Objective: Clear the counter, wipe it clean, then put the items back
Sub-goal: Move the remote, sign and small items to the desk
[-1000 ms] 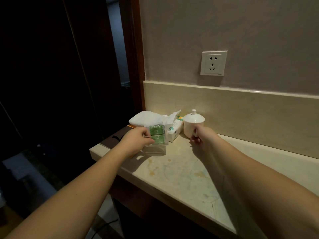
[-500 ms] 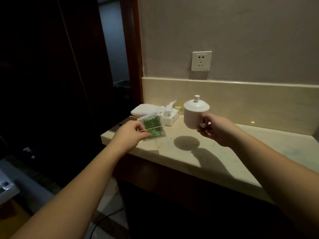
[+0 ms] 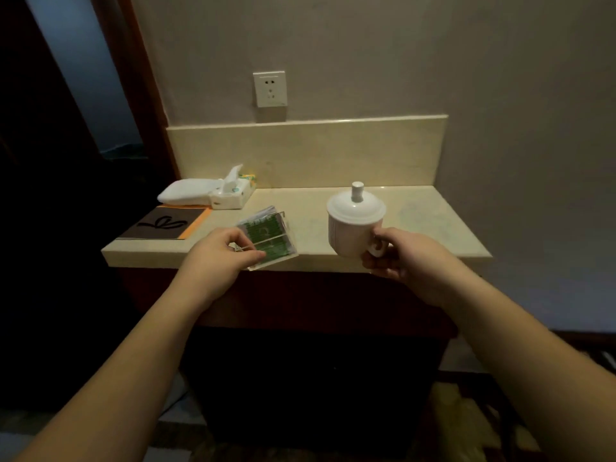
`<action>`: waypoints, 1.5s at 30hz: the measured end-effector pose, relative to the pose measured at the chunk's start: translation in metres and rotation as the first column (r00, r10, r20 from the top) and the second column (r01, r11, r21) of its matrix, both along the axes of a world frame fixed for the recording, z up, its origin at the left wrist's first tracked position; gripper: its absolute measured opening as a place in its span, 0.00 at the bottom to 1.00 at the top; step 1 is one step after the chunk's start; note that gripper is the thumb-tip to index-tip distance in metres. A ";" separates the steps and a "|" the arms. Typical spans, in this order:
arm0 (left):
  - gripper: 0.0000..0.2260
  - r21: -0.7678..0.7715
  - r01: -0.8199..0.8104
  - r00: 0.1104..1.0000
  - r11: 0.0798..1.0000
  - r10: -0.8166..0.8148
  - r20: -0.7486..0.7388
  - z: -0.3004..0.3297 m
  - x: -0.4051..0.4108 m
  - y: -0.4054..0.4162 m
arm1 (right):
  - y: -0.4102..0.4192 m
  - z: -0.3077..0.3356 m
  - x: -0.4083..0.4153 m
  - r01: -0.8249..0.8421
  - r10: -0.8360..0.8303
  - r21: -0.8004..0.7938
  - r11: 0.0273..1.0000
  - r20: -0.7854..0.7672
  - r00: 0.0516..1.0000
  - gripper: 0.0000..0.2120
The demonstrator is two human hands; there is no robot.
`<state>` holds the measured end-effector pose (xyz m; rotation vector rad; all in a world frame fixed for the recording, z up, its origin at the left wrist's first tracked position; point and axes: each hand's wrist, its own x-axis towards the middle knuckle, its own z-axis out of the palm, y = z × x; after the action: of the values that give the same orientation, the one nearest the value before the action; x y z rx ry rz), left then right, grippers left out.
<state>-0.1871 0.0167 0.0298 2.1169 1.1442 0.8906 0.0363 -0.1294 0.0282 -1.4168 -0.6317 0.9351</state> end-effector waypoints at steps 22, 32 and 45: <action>0.10 -0.086 0.653 0.743 0.753 -0.658 -0.123 -0.089 0.249 -0.222 | -0.335 -0.105 0.095 0.565 -0.542 -0.236 0.791 0.159 0.825 0.17; 0.11 -0.160 0.770 0.579 0.618 -0.781 -0.232 -0.118 0.383 -0.396 | -0.516 -0.159 0.169 0.692 -0.705 -0.279 0.666 0.067 0.706 0.17; 0.07 -0.213 0.874 0.336 0.437 -0.860 -0.384 -0.160 0.489 -0.569 | -0.676 -0.212 0.203 0.810 -0.863 -0.376 0.450 0.051 0.503 0.12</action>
<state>0.3019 -0.5521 -0.1299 2.5287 -0.0305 -0.1325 0.2393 -0.8053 -0.1834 -1.6869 0.4314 0.3078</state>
